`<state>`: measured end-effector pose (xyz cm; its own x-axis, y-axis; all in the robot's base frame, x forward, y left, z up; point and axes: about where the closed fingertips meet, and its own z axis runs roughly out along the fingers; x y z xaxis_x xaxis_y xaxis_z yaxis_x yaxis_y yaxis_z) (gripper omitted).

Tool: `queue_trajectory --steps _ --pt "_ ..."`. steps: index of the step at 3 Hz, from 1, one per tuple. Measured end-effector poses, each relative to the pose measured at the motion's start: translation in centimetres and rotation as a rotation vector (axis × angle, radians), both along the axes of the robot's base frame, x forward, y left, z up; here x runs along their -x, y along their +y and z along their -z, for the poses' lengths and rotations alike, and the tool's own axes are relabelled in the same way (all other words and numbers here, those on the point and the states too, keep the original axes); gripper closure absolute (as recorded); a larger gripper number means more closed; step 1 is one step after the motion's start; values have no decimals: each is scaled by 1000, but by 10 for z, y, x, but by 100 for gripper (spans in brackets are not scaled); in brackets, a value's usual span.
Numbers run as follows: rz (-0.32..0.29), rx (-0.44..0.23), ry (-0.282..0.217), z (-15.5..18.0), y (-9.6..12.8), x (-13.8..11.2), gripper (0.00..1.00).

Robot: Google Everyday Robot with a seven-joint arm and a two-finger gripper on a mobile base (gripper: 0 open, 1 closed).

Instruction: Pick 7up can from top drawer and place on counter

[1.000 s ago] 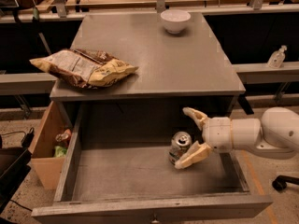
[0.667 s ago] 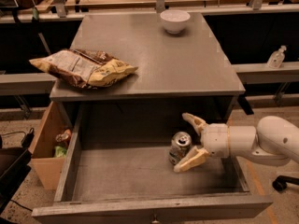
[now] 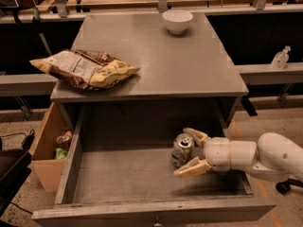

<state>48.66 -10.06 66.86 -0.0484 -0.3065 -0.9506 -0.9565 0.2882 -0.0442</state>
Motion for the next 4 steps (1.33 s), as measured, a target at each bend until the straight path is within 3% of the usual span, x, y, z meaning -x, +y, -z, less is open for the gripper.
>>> queue_trajectory --steps 3,4 --pt "-10 -4 2 2 6 1 88" --pt "-13 -5 2 2 8 1 100"
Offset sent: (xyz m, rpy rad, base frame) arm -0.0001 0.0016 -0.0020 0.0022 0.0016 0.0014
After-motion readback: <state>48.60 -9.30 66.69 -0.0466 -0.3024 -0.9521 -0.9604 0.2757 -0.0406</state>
